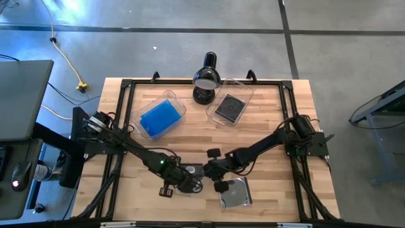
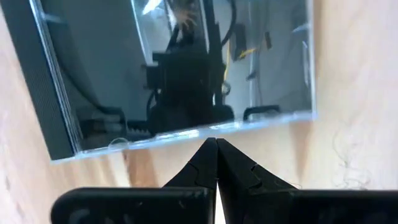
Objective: Pick & place jewel cases by type
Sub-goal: Put the left black CD case into the right transparent bin
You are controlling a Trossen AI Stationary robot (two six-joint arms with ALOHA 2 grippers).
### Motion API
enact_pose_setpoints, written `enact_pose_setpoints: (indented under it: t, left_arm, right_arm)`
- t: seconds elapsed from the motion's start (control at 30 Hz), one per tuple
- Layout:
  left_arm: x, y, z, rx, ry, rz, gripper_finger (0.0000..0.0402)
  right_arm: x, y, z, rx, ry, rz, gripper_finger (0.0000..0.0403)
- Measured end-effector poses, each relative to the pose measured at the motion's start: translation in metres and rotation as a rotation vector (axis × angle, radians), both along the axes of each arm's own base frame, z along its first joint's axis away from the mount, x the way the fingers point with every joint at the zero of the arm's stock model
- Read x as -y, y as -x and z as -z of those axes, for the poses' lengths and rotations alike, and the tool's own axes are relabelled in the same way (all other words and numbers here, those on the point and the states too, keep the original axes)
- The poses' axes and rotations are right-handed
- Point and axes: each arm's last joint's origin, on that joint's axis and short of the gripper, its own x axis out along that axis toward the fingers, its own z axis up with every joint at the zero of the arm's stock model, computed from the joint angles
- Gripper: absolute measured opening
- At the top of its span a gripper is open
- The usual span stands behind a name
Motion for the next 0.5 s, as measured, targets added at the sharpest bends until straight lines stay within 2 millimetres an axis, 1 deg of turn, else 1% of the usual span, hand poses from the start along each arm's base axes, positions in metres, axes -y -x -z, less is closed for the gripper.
enact_pose_setpoints:
  t: [0.17, 0.27, 0.5]
  left_arm:
    - [0.004, -0.008, 0.001, 0.078, 0.012, 0.018, 0.0]
    - [0.005, -0.011, 0.004, 0.086, 0.015, 0.018, 0.0]
    - [0.005, -0.012, 0.008, 0.08, -0.003, 0.014, 0.0]
  right_arm:
    - [-0.004, 0.001, 0.0, -0.002, -0.046, 0.008, 0.0108]
    - [-0.004, 0.0, 0.004, -0.022, -0.077, 0.056, 0.0108]
    - [-0.005, 0.002, 0.012, -0.056, -0.075, 0.076, 0.0108]
